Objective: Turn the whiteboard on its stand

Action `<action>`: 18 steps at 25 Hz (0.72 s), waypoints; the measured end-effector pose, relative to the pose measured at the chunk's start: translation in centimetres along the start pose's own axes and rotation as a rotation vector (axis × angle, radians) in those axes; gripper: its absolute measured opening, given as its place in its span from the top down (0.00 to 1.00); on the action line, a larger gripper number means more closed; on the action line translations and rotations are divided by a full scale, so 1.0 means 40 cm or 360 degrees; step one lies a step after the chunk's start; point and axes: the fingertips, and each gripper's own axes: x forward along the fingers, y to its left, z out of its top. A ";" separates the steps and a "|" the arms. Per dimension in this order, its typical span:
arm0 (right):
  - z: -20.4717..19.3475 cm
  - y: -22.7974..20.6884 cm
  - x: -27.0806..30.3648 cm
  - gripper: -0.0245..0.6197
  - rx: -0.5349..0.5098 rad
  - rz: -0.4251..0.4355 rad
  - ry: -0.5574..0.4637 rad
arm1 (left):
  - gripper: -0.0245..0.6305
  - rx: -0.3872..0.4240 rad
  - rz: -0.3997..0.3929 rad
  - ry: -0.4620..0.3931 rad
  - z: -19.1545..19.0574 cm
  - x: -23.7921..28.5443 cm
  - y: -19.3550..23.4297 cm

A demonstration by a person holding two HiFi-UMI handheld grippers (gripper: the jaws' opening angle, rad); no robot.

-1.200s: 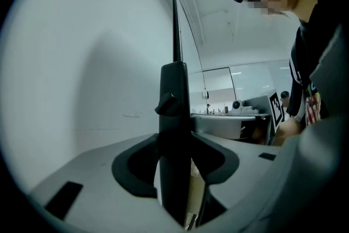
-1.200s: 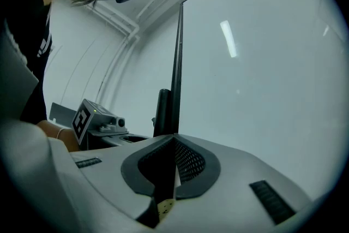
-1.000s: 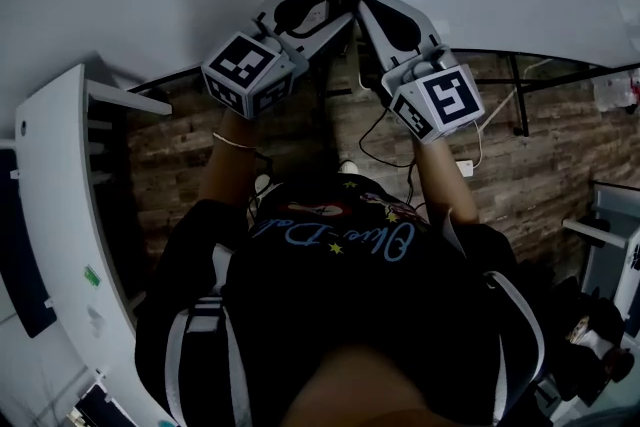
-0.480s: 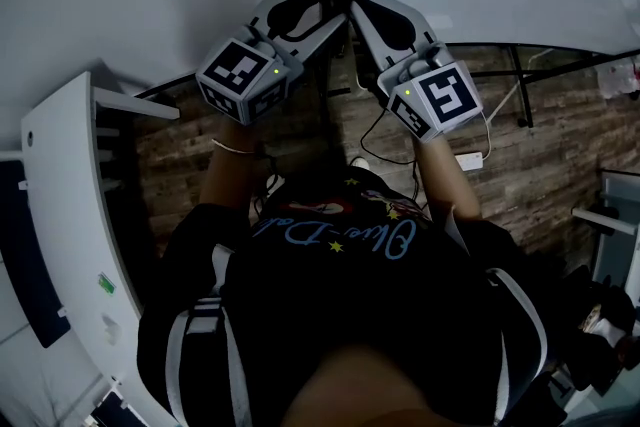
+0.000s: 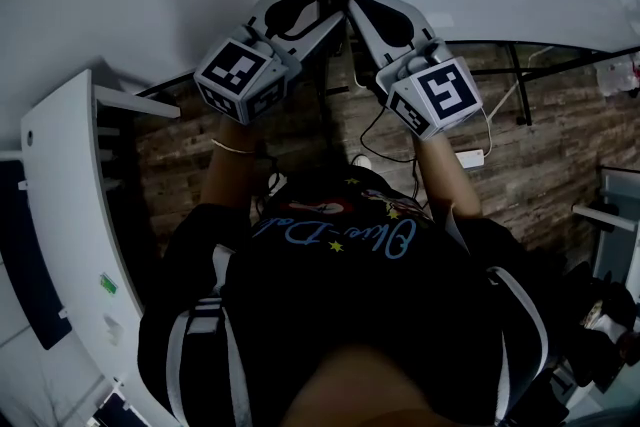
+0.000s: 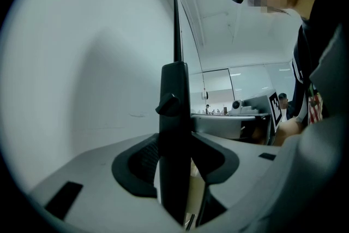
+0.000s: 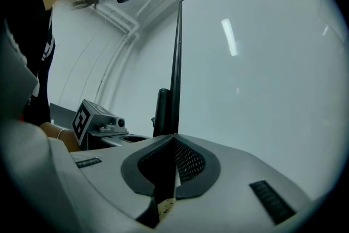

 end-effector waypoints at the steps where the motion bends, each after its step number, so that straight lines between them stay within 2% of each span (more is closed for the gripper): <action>1: 0.001 0.000 0.000 0.93 0.0001 -0.0001 -0.0001 | 0.65 -0.0002 0.0003 -0.0003 0.001 -0.001 0.000; 18: 0.000 0.001 0.001 0.93 0.0023 0.0014 -0.0008 | 0.65 -0.0006 0.0028 0.0019 0.001 -0.001 0.002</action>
